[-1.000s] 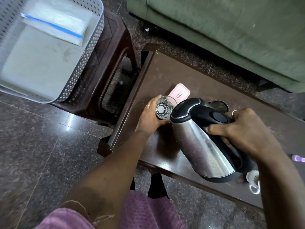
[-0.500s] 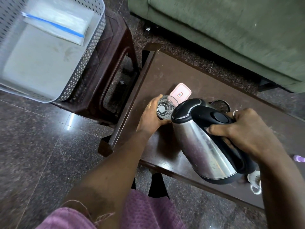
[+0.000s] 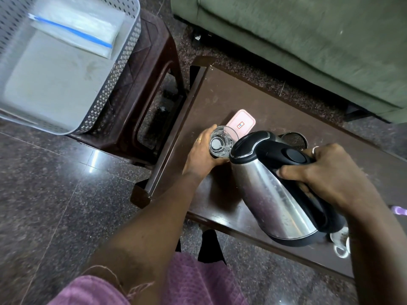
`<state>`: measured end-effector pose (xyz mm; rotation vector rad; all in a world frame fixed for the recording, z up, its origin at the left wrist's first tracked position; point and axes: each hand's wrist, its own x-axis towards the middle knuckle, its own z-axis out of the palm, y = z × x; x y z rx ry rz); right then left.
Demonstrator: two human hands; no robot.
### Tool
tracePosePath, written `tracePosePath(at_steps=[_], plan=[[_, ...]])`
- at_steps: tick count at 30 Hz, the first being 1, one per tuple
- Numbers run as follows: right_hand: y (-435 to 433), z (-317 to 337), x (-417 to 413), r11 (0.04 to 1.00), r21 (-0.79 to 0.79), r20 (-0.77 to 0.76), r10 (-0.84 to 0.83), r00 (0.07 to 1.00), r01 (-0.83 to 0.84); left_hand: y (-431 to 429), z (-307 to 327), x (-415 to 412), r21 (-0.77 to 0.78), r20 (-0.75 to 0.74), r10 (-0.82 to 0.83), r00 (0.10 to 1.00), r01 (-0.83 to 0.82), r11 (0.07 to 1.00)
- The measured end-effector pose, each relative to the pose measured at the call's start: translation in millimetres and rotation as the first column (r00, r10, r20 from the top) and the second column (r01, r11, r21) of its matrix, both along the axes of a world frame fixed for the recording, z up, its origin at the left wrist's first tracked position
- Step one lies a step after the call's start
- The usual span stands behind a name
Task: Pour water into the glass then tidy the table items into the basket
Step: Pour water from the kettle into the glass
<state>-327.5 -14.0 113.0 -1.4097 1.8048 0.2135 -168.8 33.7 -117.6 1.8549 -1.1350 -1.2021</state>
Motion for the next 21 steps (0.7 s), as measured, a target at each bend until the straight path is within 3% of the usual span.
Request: tracePosePath(at_steps=[21], plan=[[2.6,3.7,1.3,1.000,-0.013,-0.015,-0.004,1.000,0.004,1.0,-0.9,-0.7,-0.006,-0.019,0.015,1.000,-0.015,1.000]])
